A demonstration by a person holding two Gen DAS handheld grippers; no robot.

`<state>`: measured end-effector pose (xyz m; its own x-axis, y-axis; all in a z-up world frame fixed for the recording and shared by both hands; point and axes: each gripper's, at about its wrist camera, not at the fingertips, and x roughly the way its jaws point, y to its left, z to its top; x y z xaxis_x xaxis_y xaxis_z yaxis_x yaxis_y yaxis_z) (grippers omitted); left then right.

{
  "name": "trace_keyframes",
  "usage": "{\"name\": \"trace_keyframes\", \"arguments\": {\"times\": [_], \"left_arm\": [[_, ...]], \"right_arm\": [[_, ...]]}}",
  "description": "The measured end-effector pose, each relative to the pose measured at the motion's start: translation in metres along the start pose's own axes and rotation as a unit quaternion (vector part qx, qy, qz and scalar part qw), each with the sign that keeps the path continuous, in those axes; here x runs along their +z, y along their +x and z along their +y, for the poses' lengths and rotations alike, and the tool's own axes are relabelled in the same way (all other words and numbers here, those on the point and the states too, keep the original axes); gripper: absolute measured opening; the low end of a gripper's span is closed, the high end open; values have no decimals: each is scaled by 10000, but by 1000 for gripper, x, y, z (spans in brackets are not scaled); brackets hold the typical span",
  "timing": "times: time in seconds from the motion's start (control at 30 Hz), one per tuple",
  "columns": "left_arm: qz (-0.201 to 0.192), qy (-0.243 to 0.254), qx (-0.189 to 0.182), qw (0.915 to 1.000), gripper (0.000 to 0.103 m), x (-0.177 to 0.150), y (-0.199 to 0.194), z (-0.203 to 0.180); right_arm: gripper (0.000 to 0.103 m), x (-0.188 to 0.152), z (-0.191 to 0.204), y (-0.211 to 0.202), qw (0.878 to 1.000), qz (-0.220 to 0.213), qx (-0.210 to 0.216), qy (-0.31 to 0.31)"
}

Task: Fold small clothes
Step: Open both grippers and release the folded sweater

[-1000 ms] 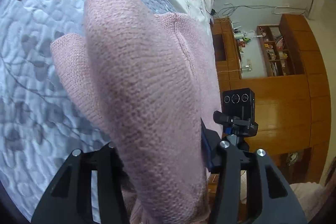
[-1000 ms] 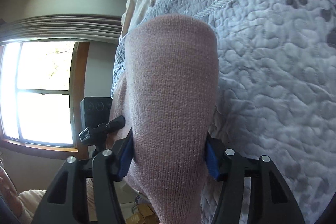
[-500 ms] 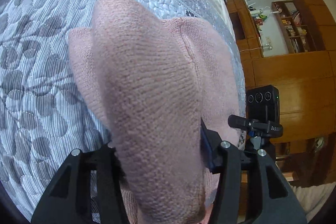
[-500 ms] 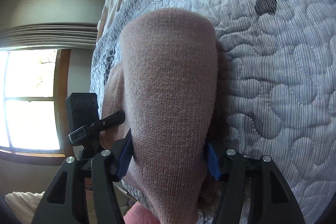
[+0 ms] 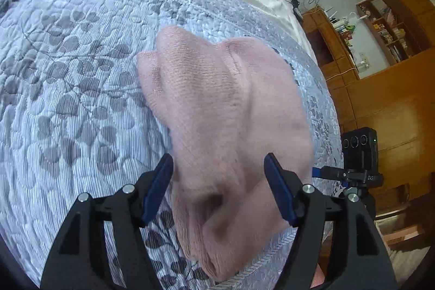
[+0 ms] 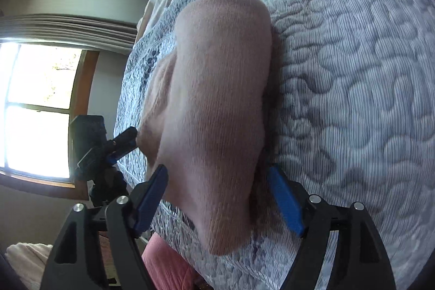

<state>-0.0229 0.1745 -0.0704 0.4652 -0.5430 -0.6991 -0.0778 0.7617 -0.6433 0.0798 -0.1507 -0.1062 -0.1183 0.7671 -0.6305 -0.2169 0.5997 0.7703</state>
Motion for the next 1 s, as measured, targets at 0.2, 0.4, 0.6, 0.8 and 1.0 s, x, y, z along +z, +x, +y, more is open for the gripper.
{"name": "trace_keyframes", "arguments": {"times": [0.2, 0.4, 0.6, 0.8, 1.0], "left_arm": [[-225, 462, 529, 9973, 70, -44, -4, -16], [-280, 509, 1118, 9920, 66, -67, -1, -3], [-82, 201, 1092, 9938, 69, -74, 6, 24], [-89, 237, 1102, 9936, 69, -76, 6, 30], [-258, 169, 1455, 9889, 70, -90, -26, -1]], "right_arm": [[71, -50, 4, 15, 9994, 19, -197, -277], [27, -65, 0, 8, 9995, -216, -87, -214], [23, -70, -19, -1, 9992, -228, -328, -98], [28, -80, -30, 0, 9988, -356, -333, 7], [71, -101, 25, -30, 9861, -754, -1321, -672]]}}
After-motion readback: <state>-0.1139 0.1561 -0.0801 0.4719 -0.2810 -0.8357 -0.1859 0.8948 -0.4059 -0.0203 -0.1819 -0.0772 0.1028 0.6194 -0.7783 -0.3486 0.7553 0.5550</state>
